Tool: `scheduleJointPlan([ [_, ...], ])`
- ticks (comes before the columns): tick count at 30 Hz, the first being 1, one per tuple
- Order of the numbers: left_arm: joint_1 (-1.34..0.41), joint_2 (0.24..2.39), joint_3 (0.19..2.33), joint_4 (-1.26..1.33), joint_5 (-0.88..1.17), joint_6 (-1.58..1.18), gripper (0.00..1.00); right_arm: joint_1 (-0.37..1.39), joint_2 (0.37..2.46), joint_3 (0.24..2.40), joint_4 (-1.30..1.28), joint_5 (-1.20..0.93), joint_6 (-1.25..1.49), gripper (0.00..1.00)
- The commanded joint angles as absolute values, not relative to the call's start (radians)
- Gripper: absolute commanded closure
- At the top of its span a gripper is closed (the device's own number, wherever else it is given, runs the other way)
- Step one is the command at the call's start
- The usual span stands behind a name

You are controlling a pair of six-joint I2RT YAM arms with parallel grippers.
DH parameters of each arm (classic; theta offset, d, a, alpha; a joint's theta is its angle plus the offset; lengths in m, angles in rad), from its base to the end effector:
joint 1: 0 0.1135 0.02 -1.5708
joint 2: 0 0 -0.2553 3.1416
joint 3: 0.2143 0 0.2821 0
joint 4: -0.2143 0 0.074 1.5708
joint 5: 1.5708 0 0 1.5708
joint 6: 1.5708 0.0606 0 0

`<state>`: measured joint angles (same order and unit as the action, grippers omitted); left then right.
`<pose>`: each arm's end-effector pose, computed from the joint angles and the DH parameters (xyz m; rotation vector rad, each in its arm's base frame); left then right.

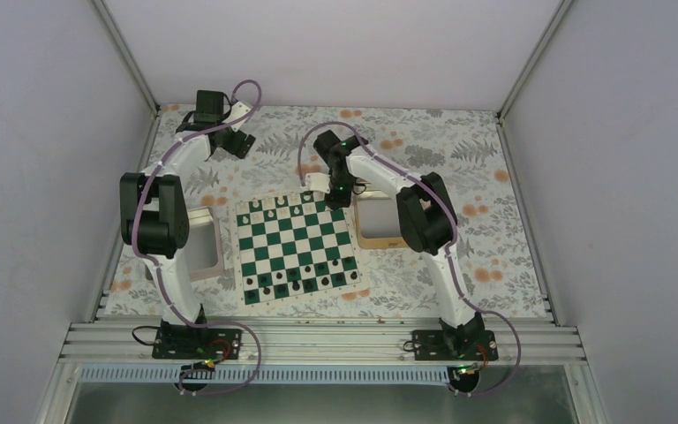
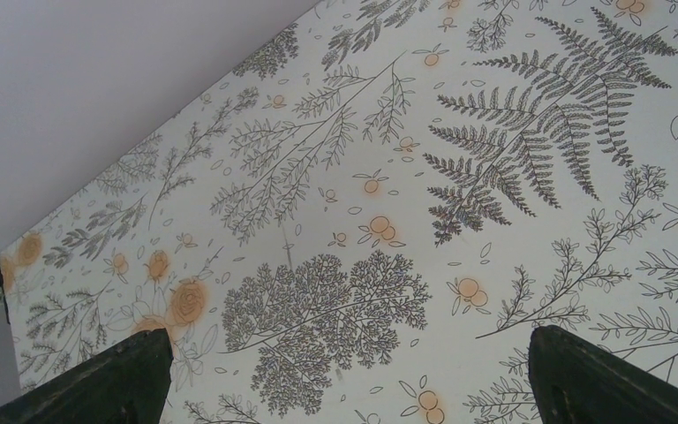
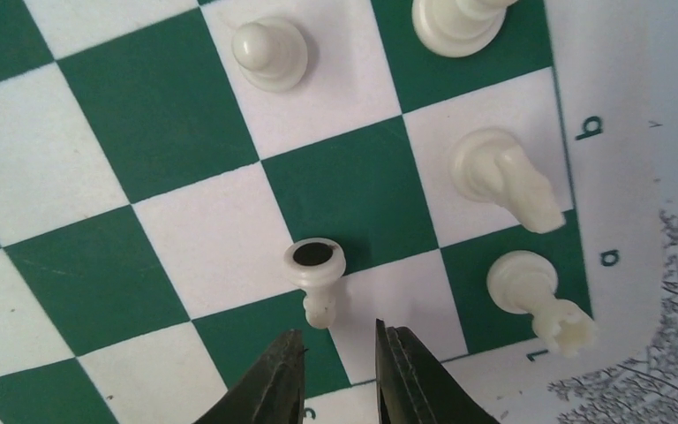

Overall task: Set up the chess pieces on the board
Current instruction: Pick up the chess piece from the chessboard.

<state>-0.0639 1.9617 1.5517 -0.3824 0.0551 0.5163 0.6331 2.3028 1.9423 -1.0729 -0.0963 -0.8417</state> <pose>0.4872 -0.0345 0.1989 0.7027 2.2603 0.1541 0.3901 0.2935 0.1293 -2.0194 2.2085 0.1220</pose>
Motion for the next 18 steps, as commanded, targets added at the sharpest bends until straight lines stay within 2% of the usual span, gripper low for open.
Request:
scheduleJointPlan([
  [1, -0.066, 1.951, 1.542, -0.371, 0.072, 0.531, 0.0, 0.633, 2.341, 1.97, -1.081, -0.117, -0.856, 0.76],
  [12, -0.067, 1.954, 1.537, -0.368, 0.073, 0.532, 0.0, 0.635, 2.376, 1.999, -1.083, -0.126, -0.857, 0.77],
  [16, -0.066, 1.953, 1.538, -0.367, 0.074, 0.534, 0.0, 0.635, 2.381, 2.005, -1.093, -0.117, -0.856, 0.85],
  [18, -0.066, 1.953, 1.537, -0.369, 0.076, 0.535, 0.0, 0.635, 2.378, 2.003, -1.095, -0.118, -0.856, 0.85],
])
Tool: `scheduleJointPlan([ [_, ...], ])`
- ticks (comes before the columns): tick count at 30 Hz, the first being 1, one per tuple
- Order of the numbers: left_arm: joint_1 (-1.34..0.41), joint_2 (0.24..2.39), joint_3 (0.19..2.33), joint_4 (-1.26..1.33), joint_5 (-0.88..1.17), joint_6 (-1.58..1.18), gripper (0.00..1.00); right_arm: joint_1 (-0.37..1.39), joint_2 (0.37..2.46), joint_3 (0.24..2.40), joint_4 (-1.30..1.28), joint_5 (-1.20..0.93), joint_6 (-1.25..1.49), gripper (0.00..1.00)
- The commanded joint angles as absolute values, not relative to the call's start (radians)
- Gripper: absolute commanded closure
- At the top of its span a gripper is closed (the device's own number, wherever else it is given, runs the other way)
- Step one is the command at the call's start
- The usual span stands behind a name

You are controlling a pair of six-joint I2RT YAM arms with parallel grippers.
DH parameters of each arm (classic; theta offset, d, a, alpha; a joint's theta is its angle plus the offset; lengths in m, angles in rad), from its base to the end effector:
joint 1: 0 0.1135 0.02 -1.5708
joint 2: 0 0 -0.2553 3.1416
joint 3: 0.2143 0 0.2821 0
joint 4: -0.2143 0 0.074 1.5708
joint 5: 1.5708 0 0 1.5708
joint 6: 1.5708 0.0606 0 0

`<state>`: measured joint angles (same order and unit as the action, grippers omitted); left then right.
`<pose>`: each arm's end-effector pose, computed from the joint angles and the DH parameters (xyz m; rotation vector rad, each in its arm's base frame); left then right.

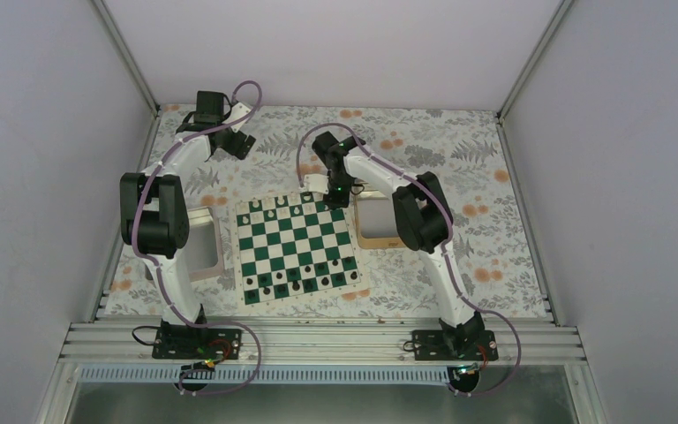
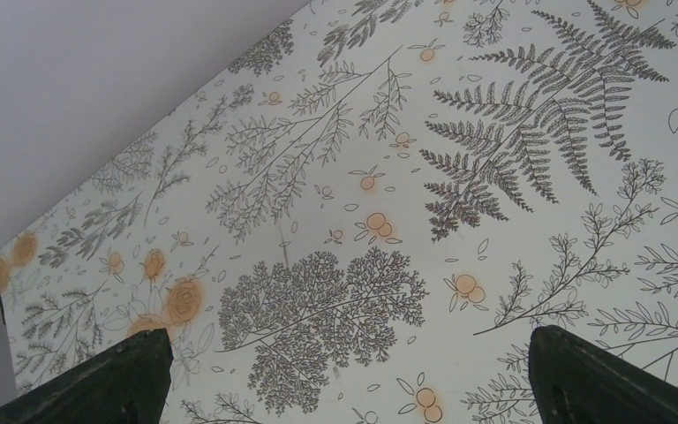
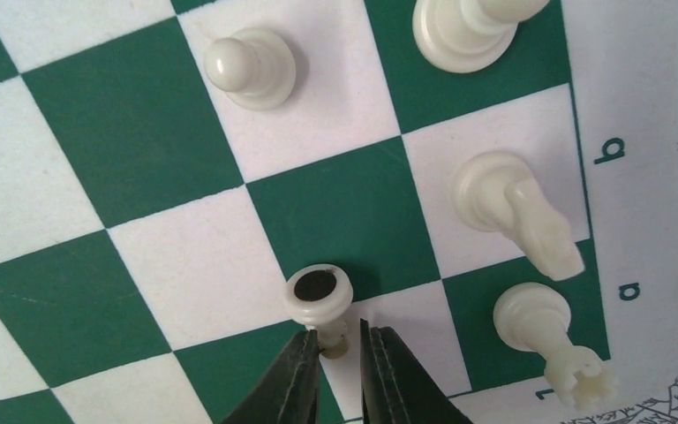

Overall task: Set up the chess pieces on the board
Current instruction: Pick up the chess piece from the chessboard.

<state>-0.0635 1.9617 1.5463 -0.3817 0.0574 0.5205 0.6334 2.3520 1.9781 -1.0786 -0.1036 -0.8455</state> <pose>0.4865 -0.0344 0.1970 0.7092 2.2630 0.1525 0.3946 0.2975 0.1166 -2.0352 2.2177 0.1363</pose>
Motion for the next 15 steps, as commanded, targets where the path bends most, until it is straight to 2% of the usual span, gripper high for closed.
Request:
scheduleJointPlan([
  [1, -0.066, 1.953, 1.538, -0.369, 0.077, 0.535, 0.0, 0.635, 2.377, 2.001, -1.095, -0.118, -0.856, 0.84],
  [8, -0.066, 1.95, 1.534, -0.37, 0.084, 0.536, 0.0, 0.639, 2.385, 1.999, -1.099, -0.126, -0.859, 0.83],
  [15, -0.066, 1.95, 1.535, -0.37, 0.087, 0.538, 0.0, 0.644, 2.381, 2.0, -1.112, -0.12, -0.859, 0.92],
])
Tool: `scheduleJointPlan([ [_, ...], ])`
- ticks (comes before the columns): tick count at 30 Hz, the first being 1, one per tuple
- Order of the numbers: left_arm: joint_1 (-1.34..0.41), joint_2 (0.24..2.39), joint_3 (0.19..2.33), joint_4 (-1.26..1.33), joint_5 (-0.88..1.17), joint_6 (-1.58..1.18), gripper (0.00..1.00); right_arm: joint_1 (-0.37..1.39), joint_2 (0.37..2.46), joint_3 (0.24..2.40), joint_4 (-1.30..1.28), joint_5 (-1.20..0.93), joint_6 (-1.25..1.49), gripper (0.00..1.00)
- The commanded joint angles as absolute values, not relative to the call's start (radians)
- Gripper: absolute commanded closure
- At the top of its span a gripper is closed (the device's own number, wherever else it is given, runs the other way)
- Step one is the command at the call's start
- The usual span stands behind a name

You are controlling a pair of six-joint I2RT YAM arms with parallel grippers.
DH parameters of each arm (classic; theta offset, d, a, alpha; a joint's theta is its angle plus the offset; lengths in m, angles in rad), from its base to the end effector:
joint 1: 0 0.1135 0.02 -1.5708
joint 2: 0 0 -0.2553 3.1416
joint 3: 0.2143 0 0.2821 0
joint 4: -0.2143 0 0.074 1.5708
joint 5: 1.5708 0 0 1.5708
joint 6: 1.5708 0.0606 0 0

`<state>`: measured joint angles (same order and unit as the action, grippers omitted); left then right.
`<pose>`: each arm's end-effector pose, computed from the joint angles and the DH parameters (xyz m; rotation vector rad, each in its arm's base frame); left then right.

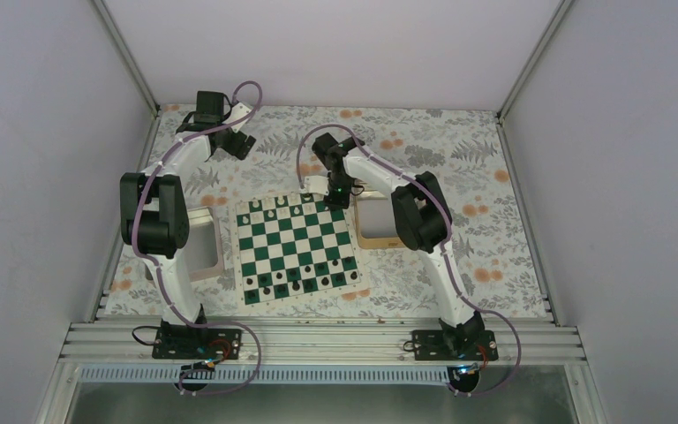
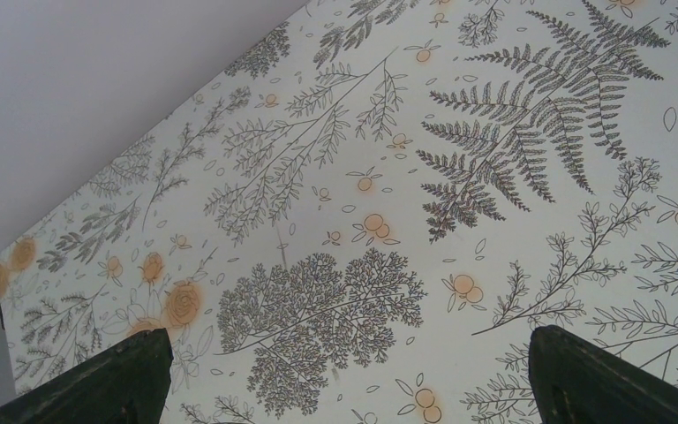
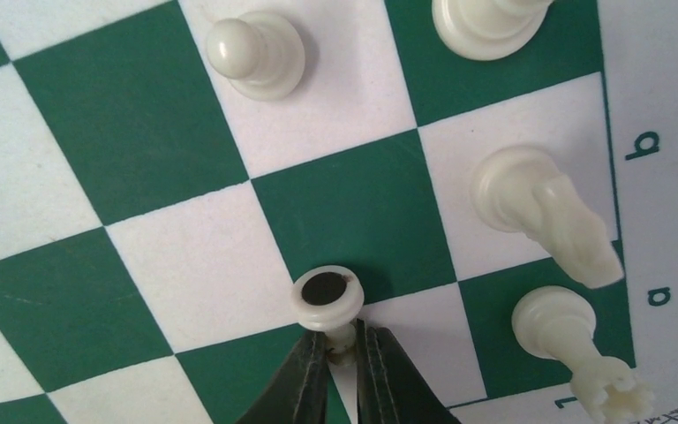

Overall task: Set up the chess pieces on the board
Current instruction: Pick up the chess piece from the chessboard.

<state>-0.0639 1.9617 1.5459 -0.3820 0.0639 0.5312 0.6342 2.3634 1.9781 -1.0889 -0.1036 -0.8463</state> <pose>0.4863 -0.0350 0.1968 0.7247 2.2581 0.1497 0.3932 0.2970 0.1111 -2.0502 2.2330 0.1408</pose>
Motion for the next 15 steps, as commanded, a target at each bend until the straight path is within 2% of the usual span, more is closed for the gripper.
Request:
scheduleJointPlan([
  [1, -0.066, 1.95, 1.536, -0.371, 0.088, 0.537, 0.0, 0.645, 2.374, 2.001, -1.113, -0.117, -0.86, 0.93],
  [15, -0.066, 1.922, 1.548, -0.386, 0.089, 0.537, 0.0, 0.651, 2.209, 1.995, -1.228, -0.053, -0.842, 0.95],
])
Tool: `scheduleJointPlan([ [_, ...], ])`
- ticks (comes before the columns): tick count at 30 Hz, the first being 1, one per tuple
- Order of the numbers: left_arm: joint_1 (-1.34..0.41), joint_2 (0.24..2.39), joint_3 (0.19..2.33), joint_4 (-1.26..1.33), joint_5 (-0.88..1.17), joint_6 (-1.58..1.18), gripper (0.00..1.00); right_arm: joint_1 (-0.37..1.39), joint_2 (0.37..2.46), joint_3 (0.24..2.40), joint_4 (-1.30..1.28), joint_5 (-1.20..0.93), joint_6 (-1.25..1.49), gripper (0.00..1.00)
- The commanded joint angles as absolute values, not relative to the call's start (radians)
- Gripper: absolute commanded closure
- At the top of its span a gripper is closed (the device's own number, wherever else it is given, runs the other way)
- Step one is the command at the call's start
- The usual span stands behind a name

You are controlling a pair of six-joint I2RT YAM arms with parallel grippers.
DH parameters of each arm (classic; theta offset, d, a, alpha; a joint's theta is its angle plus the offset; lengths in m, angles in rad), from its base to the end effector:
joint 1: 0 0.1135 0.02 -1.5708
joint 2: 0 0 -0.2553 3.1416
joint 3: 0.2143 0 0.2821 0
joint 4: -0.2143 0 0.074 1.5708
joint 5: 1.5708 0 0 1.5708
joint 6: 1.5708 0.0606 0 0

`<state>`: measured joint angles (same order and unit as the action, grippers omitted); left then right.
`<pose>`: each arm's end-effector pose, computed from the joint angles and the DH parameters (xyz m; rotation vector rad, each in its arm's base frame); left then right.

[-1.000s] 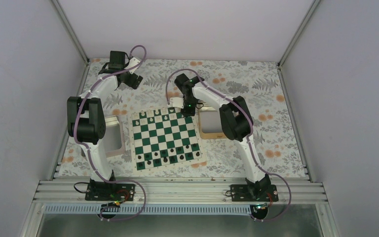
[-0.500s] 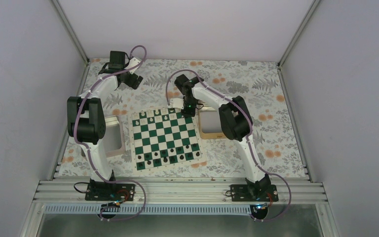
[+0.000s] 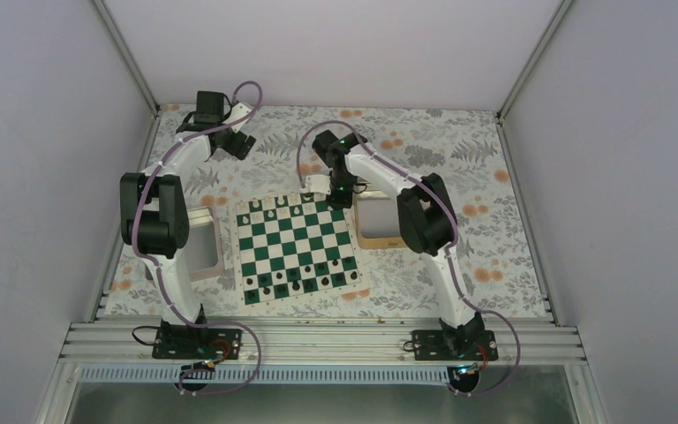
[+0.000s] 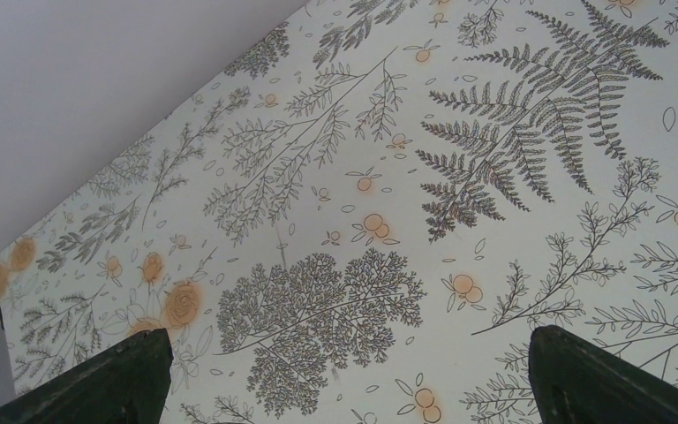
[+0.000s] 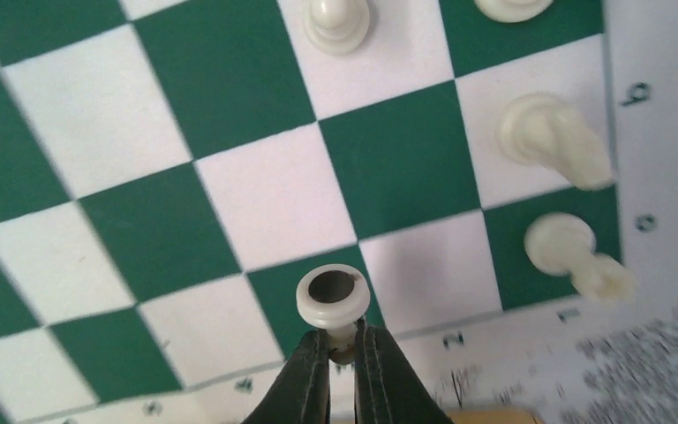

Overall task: Set up the chess pieces on the board
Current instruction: Pick up the chess piece from the chessboard, then place the chess piece in the storage box.

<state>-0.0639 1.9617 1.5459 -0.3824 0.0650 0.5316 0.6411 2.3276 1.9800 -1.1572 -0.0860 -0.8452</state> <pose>0.4863 -0.0351 0.1968 0.7258 2.2581 0.1485 0.3846 0.2935 0.1275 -2.0769 2.2538 0.1209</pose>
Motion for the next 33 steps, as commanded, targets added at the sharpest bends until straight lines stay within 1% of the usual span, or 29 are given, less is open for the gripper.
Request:
scheduleJointPlan([
  [1, -0.066, 1.919, 1.547, -0.389, 0.088, 0.537, 0.0, 0.65, 2.188, 1.991, -1.24, -0.042, -0.841, 0.95],
  [5, -0.066, 1.899, 1.545, -0.391, 0.084, 0.541, 0.0, 0.647, 2.088, 1.945, -1.286, 0.028, -0.844, 0.94],
  [11, -0.066, 1.884, 1.549, -0.396, 0.093, 0.54, 0.0, 0.626, 1.936, 1.729, -1.287, 0.209, -0.864, 0.94],
  [17, -0.067, 1.886, 1.554, -0.403, 0.094, 0.543, 0.0, 0.578, 1.873, 1.585, -1.289, 0.404, -0.833, 0.93],
  [20, -0.07, 1.888, 1.555, -0.403, 0.097, 0.543, 0.0, 0.56, 1.898, 1.532, -1.287, 0.474, -0.812, 0.93],
  [25, -0.073, 1.887, 1.557, -0.407, 0.094, 0.545, 0.0, 0.548, 1.981, 1.503, -1.288, 0.545, -0.802, 0.94],
  [29, -0.073, 1.885, 1.551, -0.407, 0.091, 0.547, 0.0, 0.546, 2.064, 1.552, -1.289, 0.584, -0.808, 0.9],
  [33, -0.072, 1.883, 1.545, -0.403, 0.09, 0.55, 0.0, 0.547, 2.156, 1.63, -1.289, 0.609, -0.816, 0.9],
])
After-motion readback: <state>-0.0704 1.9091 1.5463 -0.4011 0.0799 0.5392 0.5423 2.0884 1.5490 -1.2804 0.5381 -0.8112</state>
